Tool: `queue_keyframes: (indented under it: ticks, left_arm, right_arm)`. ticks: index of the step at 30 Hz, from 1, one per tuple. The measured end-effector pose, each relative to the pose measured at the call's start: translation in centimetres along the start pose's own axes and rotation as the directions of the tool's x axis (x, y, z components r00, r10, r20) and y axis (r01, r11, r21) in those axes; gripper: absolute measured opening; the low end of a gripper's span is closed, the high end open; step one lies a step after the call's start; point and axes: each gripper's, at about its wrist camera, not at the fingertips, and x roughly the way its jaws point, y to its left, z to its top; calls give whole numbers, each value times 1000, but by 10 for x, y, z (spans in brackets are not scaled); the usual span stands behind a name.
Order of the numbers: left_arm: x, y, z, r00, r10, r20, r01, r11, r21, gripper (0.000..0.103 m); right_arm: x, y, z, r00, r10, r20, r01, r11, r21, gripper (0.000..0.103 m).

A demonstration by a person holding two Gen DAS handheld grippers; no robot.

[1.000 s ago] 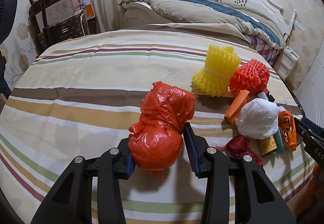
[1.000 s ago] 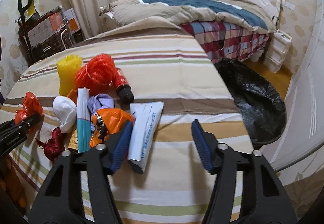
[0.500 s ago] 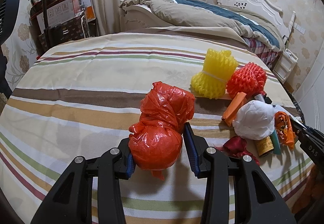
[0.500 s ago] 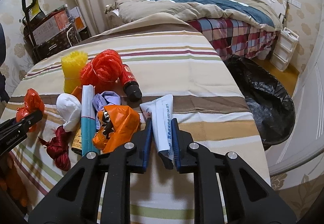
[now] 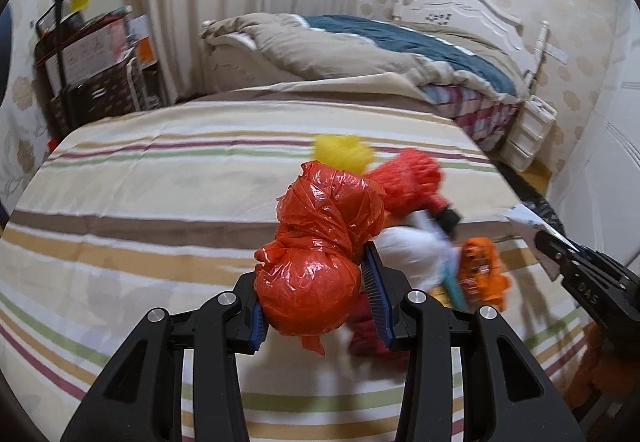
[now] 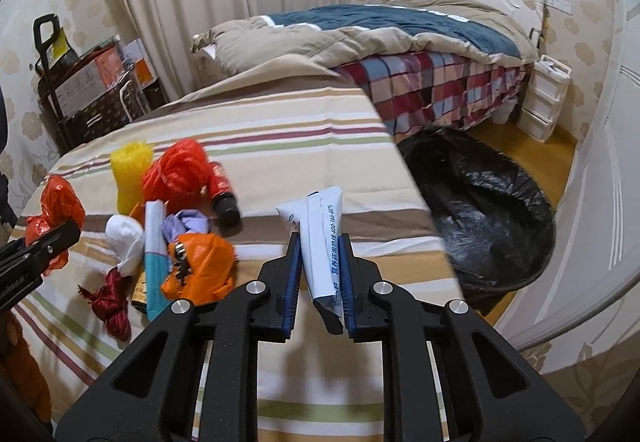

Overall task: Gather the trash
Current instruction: 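Carry both items over the black bin and open both tools to drop them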

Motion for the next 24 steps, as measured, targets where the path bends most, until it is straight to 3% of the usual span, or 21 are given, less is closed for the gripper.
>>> queue_keyframes:
  ticks: [15,24]
  left_arm:
    - [39,-118,32,991,-130,-11,131,981,141,41]
    - [82,-178,46,987,-155,-52,162,967,198,41]
  right_arm:
    - [2,-81,22,992,-116,54,111,989,95,17]
    - [28,-133,33,986,-165,40,157,975,157,17]
